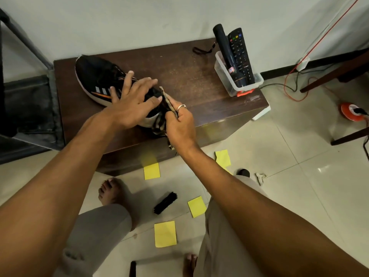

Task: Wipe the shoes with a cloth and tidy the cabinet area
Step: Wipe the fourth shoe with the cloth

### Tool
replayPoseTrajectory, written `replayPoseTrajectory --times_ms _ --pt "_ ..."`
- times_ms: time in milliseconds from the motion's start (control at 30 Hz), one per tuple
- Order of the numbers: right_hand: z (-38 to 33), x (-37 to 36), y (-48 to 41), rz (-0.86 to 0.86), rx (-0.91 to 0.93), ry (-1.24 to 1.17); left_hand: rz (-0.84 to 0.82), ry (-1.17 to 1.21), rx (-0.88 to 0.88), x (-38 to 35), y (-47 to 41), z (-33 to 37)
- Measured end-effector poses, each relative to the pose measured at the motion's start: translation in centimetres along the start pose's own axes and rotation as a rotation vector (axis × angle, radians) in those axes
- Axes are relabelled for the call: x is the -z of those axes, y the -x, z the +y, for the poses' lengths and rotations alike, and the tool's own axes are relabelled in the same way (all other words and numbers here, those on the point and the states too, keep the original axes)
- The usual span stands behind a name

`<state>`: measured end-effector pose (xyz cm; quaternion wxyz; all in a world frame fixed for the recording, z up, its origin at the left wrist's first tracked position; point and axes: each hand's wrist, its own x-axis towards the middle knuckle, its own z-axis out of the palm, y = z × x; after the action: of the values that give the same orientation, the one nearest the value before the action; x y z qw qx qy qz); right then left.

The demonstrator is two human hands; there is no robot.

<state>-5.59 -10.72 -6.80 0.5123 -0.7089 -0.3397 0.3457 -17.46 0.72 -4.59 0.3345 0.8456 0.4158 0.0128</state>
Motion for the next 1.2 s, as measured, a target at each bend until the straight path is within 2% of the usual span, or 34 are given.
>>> replayPoseTrajectory --times_ms 100,200,300,367,467,667,800,900,1067,1200 --pt "0.2 0.4 0.4 -0.001 0.02 0.131 0.023 0.015 -0.015 -0.5 -0.1 -0.4" --pt "0.4 0.3 0.6 0.011 0.045 0.276 0.107 0.14 -0.024 -1.1 0.1 -0.3" --pt "0.2 0.7 -0.3 0.109 0.045 0.252 0.192 0.217 -0.033 -1.4 0.3 -0.1" --pt "0.1 0.8 -0.4 0.133 0.161 0.223 0.19 0.203 -0.033 -1.5 0.2 -0.3" --pt "0.8 -0.4 1.0 0.005 0.315 0.256 0.193 0.18 -0.06 -1.6 0.0 -0.8" --pt "1.8 0.4 1.5 0.018 0.317 0.477 0.151 0.237 -0.065 -1.4 -0.1 -1.1" --pt "1.5 0.3 1.0 0.17 0.439 0.4 0.161 0.239 -0.053 -1.5 -0.3 -1.2" --pt "2.2 -0.9 1.0 0.113 0.571 0.445 0.148 0.182 -0.084 -1.5 -0.4 -1.6" --pt "3.4 -1.0 1.9 0.113 0.616 0.574 0.119 0.302 -0.048 -1.3 -0.6 -1.6" --pt "2.5 -0.1 1.2 0.194 0.688 0.489 0.132 0.302 -0.039 -1.4 -0.7 -1.4"
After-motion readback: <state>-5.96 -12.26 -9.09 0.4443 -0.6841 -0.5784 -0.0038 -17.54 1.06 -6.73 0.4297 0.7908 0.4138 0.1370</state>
